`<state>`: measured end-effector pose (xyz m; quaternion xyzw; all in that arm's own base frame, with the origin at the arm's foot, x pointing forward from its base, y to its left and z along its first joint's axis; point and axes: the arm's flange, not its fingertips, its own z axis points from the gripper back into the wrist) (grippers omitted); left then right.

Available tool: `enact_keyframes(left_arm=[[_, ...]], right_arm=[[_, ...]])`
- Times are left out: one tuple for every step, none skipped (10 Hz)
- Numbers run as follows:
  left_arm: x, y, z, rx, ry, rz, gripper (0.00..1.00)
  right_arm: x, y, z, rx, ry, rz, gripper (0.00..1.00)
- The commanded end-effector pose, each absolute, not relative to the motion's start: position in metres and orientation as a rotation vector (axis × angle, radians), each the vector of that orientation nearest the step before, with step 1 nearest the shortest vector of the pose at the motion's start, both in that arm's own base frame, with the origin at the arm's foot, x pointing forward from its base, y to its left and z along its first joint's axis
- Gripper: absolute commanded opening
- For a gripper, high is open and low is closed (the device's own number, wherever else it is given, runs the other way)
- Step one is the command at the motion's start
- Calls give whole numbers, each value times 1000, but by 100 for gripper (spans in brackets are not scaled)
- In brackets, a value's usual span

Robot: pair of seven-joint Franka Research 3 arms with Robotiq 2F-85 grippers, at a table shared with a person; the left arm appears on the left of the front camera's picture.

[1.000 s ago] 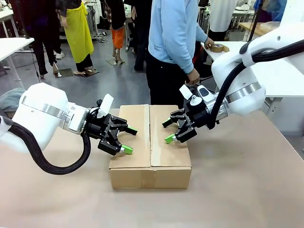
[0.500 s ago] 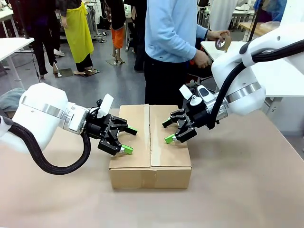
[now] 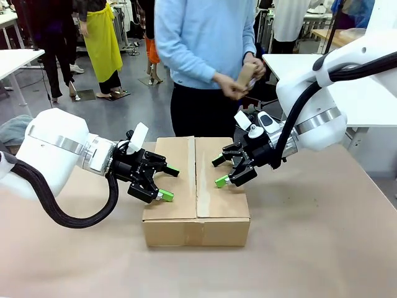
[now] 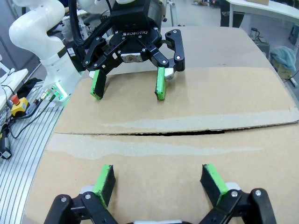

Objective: Pack the gift set into the box.
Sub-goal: Press and hold the closed box until the human finishes sealing it.

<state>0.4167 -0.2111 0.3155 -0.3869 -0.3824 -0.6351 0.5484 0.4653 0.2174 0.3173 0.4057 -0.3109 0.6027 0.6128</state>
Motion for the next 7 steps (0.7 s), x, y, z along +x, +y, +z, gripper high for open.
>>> enact_keyframes(left_arm=[[416, -211, 315, -923, -898, -1516, 100], [416, -211, 315, -923, -898, -1516, 100], [416, -211, 315, -923, -898, -1516, 100], [416, -211, 315, -923, -898, -1516, 100], [416, -211, 315, -923, -898, -1516, 100], [416, -211, 315, -923, -898, -1516, 100], [416, -211, 315, -923, -898, -1516, 100]], right_arm=[[465, 217, 314, 933, -712, 1382, 100], [465, 217, 314, 933, -712, 1382, 100], [465, 217, 314, 933, -712, 1382, 100], [465, 217, 314, 933, -712, 1382, 100], [465, 217, 314, 933, -712, 1382, 100], [465, 217, 314, 933, -712, 1382, 100], [465, 217, 314, 933, -712, 1382, 100]])
